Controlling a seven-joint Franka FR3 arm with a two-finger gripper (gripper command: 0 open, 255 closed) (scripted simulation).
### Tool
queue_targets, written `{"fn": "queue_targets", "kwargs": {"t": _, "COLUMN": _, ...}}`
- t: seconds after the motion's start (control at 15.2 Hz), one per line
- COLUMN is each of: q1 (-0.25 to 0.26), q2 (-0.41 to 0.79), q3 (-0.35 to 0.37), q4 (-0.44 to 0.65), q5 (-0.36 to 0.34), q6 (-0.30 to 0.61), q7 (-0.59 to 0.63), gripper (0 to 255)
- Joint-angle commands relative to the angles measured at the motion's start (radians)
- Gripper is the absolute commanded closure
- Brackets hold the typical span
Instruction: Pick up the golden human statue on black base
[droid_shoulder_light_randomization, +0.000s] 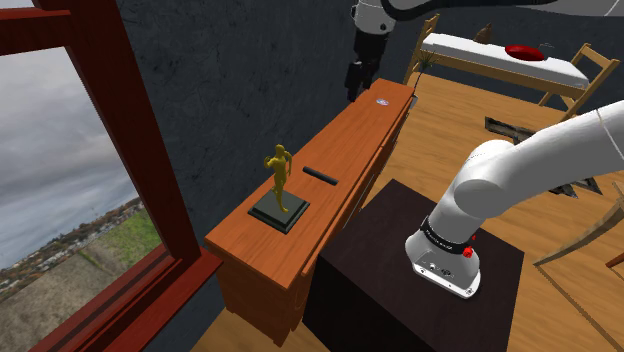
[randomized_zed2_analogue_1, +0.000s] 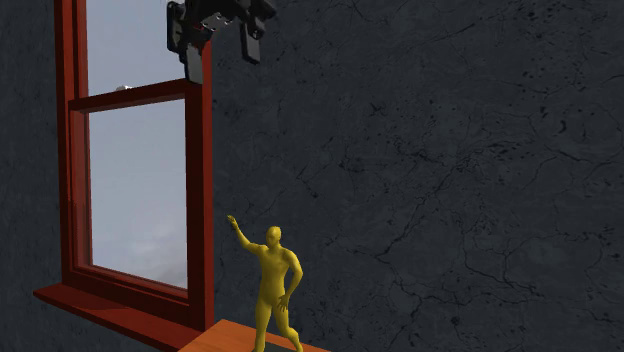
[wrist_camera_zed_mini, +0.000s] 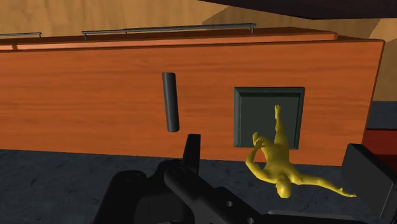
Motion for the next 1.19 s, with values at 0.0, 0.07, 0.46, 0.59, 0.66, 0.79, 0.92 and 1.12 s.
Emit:
{"fn": "queue_targets", "kwargs": {"t": 0.0, "q1": 0.004, "q2": 0.062, "q3": 0.014, "q4": -0.002, "q5": 0.015, "q6": 0.056, "q7": 0.031, "gripper": 0}}
{"fn": "queue_targets", "kwargs": {"t": 0.07, "q1": 0.004, "q2": 0.094, "q3": 0.019, "q4": 0.001, "q5": 0.020, "q6": 0.081, "q7": 0.044, "gripper": 0}}
{"fn": "queue_targets", "kwargs": {"t": 0.46, "q1": 0.010, "q2": 0.304, "q3": 0.048, "q4": 0.051, "q5": 0.048, "q6": 0.219, "q7": 0.116, "gripper": 0}}
{"fn": "queue_targets", "kwargs": {"t": 0.59, "q1": 0.012, "q2": 0.378, "q3": 0.056, "q4": 0.078, "q5": 0.055, "q6": 0.259, "q7": 0.138, "gripper": 0}}
{"fn": "queue_targets", "kwargs": {"t": 0.66, "q1": 0.014, "q2": 0.415, "q3": 0.060, "q4": 0.093, "q5": 0.058, "q6": 0.278, "q7": 0.149, "gripper": 0}}
{"fn": "queue_targets", "kwargs": {"t": 0.79, "q1": 0.016, "q2": 0.490, "q3": 0.067, "q4": 0.128, "q5": 0.062, "q6": 0.312, "q7": 0.171, "gripper": 0}}
{"fn": "queue_targets", "kwargs": {"t": 0.92, "q1": 0.020, "q2": 0.567, "q3": 0.073, "q4": 0.167, "q5": 0.066, "q6": 0.343, "q7": 0.192, "gripper": 0}}
{"fn": "queue_targets", "kwargs": {"t": 1.12, "q1": 0.026, "q2": 0.682, "q3": 0.080, "q4": 0.236, "q5": 0.069, "q6": 0.381, "q7": 0.221, "gripper": 0}}
